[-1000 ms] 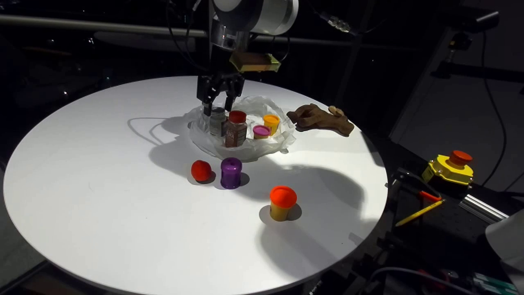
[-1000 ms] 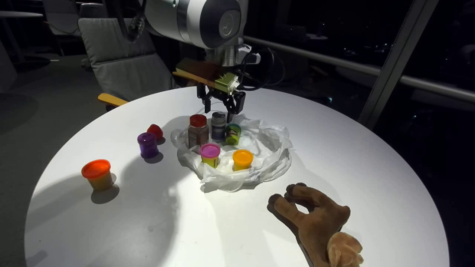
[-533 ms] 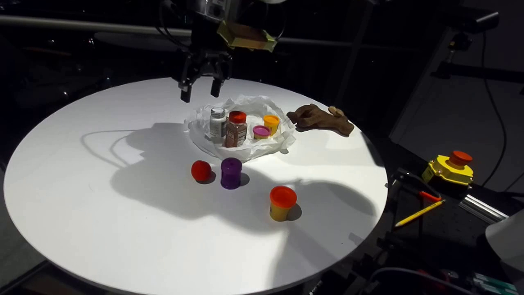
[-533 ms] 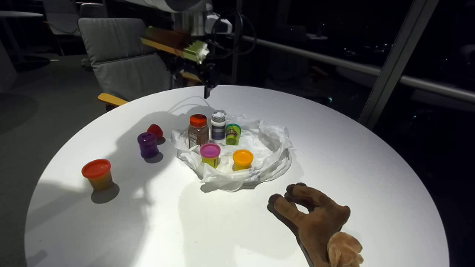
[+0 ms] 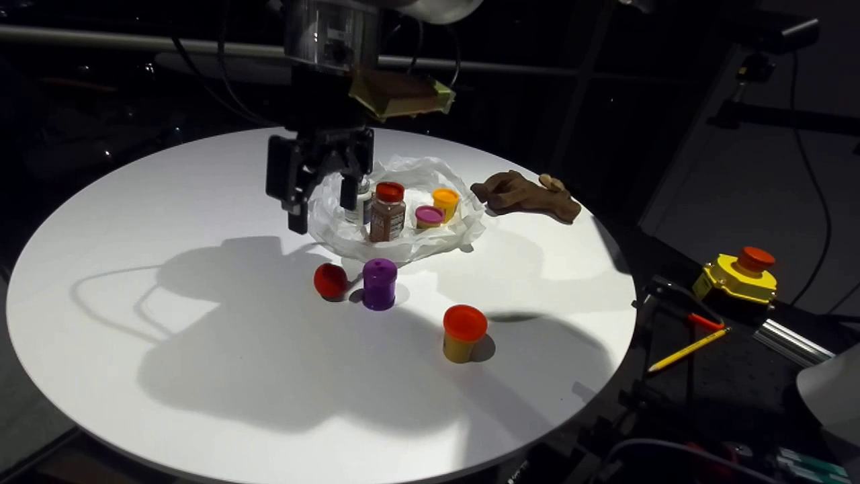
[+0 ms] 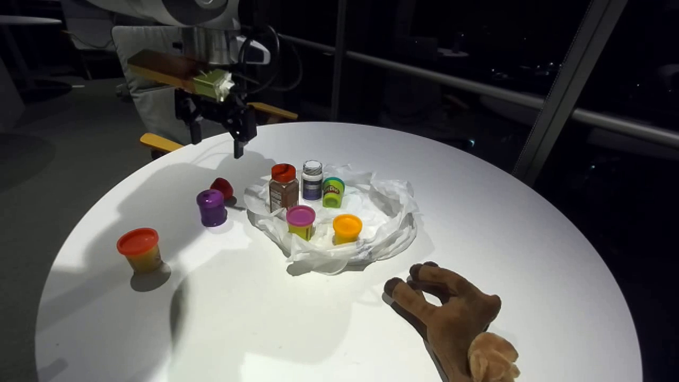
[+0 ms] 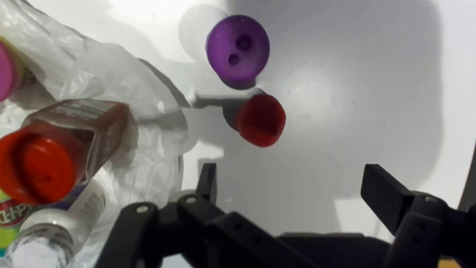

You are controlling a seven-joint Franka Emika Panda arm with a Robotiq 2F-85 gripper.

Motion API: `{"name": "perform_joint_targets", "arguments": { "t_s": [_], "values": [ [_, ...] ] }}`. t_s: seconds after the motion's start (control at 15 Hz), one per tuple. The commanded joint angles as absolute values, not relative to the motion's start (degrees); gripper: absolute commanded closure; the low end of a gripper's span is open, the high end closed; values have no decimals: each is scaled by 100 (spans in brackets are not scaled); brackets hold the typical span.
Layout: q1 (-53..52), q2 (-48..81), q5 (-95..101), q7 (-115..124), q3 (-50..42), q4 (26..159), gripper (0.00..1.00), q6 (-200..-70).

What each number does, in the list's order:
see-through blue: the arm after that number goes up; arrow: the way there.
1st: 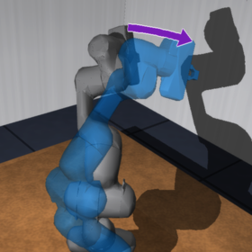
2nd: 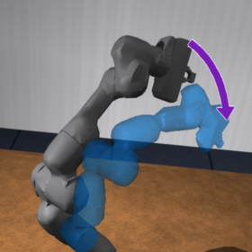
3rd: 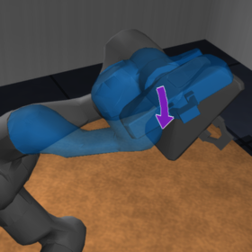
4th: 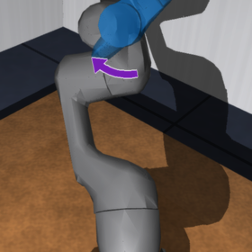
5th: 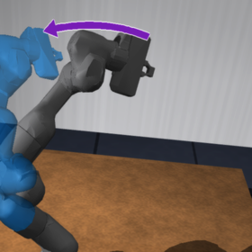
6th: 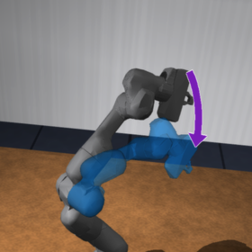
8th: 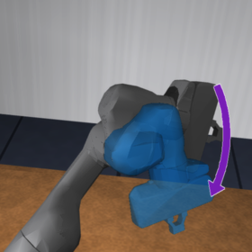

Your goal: Put all the contents that are on the table in the white plastic bag

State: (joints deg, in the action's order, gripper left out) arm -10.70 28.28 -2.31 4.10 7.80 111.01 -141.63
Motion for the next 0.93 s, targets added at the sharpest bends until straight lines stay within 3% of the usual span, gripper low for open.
{"name": "perform_joint_targets", "arguments": {
  "t_s": [0.0, 0.6, 0.67, 0.73, 0.87],
  "values": [
    [-1208, 3063, 78, 424, 652, 11376, 0, -14638],
    [-1102, 3526, 93, 244, 717, 11434, 0, -15324],
    [-1096, 3554, 94, 244, 705, 11411, 8, -15320],
    [-1095, 3580, 100, 251, 689, 11395, 25, -15330],
    [-1085, 3593, 102, 247, 679, 11402, 42, -15370]
  ]
}}
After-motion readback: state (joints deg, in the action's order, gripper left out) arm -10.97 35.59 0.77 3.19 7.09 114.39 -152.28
